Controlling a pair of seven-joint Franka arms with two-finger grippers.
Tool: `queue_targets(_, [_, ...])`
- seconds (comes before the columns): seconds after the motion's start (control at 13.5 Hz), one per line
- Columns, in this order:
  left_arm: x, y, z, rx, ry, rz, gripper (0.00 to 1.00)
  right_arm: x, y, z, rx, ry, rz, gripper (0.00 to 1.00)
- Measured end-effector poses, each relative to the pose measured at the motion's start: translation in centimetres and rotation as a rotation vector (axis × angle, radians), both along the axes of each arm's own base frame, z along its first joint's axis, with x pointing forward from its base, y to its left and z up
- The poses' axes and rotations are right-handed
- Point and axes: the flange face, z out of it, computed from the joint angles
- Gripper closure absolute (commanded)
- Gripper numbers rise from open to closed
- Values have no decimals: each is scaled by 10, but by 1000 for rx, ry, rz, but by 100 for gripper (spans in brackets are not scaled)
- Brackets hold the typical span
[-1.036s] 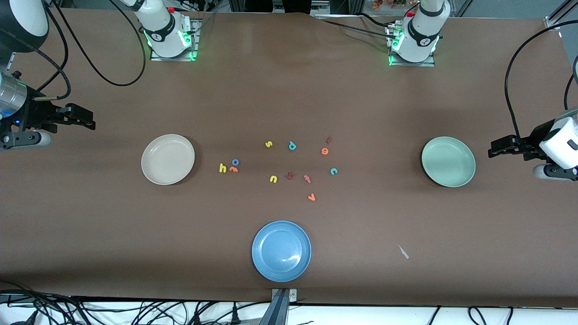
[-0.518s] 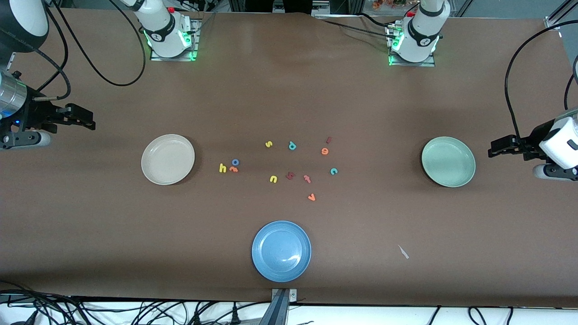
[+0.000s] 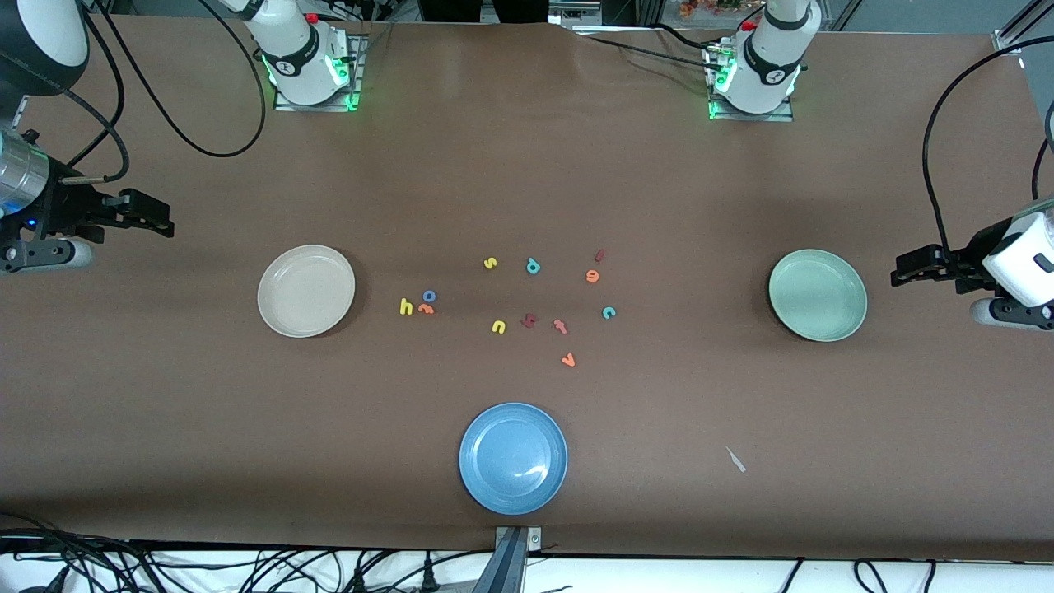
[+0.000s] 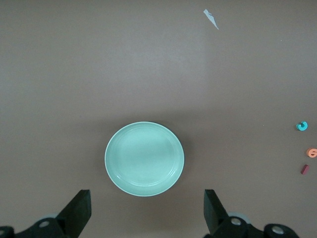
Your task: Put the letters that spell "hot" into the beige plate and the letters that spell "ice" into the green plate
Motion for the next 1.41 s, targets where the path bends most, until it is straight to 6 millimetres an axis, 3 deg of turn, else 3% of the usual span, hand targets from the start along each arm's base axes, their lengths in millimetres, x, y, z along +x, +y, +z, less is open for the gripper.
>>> queue_targets(1.41, [-2, 4, -1, -2, 16, -8, 0, 10, 3, 9, 44, -96, -12, 0])
